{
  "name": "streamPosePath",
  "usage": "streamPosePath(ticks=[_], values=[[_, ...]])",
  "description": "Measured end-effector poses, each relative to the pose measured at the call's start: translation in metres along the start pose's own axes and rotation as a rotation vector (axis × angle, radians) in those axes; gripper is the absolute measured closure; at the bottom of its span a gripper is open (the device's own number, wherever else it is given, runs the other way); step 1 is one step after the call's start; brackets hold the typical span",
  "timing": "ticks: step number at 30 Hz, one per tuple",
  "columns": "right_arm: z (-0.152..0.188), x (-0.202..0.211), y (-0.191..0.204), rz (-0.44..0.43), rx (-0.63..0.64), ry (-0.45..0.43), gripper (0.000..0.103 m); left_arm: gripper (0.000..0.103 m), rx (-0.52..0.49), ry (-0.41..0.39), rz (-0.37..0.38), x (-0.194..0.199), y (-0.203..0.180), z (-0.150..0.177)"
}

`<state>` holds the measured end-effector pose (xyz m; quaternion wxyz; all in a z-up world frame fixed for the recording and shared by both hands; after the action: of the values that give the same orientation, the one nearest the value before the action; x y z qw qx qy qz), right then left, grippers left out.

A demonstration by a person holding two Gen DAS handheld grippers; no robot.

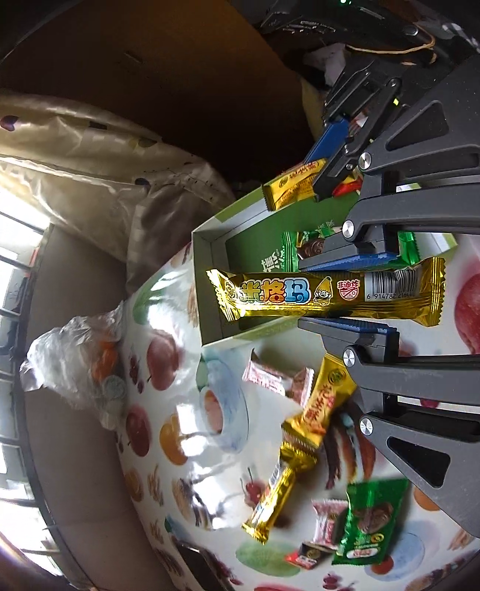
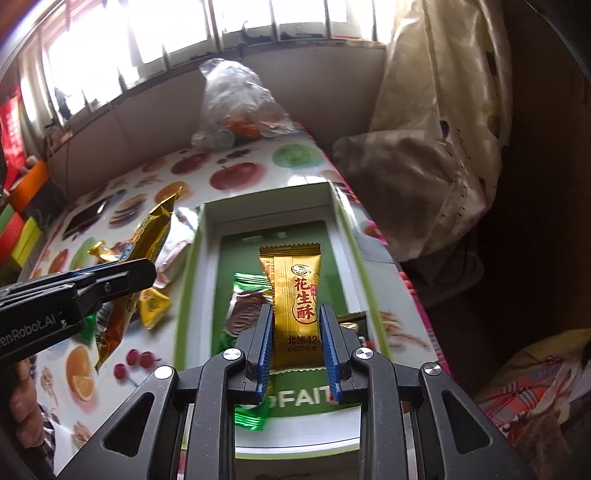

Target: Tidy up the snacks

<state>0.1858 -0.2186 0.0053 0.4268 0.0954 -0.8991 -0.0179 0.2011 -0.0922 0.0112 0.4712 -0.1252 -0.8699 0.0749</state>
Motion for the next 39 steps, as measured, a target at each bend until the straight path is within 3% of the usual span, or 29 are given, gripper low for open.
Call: streamPosePath(ticks=[21, 39], values=[[0.010, -0.023, -0.023, 0.033, -0.016, 0.037, 0.079, 0.079, -0.022, 0.078, -0.011, -0.050, -0.022, 0.005], [0.012, -0.022, -0.019, 0.025, -0.014, 0.033, 0.075, 0.079, -0.020, 0.109, -0.011, -0.059, -0.025, 0.010]])
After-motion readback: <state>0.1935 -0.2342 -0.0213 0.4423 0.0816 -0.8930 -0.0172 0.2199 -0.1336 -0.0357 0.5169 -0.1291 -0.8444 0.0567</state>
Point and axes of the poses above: each gripper's, at about its wrist camera, not at the fingertips, and x roughly against the way its jaws point, y to its left, z to its underside, the point moved 7 cm from there along -x, roughly the way its jaws point, and after that the axes turned 1 degree about -z, right-handed, at the moved point
